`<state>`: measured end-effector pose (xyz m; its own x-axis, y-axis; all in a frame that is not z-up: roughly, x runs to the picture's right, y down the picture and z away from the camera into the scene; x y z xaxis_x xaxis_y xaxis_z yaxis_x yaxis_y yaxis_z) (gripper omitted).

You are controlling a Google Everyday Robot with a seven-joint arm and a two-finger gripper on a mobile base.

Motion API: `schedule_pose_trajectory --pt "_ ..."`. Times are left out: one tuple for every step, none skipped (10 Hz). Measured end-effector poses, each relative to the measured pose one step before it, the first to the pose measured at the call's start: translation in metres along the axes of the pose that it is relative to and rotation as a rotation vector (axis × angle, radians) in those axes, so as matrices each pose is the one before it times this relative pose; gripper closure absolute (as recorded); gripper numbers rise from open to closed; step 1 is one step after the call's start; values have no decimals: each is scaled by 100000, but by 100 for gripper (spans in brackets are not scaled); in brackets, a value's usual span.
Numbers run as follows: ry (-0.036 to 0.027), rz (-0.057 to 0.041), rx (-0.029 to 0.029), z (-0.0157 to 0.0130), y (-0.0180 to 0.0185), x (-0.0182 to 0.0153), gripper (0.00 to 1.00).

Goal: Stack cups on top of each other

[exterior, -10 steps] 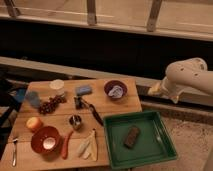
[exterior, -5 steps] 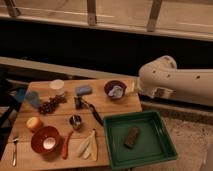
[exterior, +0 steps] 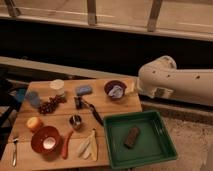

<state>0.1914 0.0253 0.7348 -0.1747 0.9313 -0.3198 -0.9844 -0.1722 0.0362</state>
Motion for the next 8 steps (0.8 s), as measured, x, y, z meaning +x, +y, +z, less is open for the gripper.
schedule_pose_trajectory --pt "-260 -138 45 -35 -32 -16 20" --pt "-1698 -2716 -316 -373 528 -78 20" --pt "-847 -2553 -97 -57 660 -104 20" --pt "-659 -2801 -833 -37 1362 -81 20" --pt "-875 -4115 -1374 1 2114 -191 20" --pt "-924 -4854 -2061 67 2868 -338 20" --pt "-446 -3515 -2096 65 2337 -185 20" --pt "-357 -4185 -2962 180 2950 -247 20"
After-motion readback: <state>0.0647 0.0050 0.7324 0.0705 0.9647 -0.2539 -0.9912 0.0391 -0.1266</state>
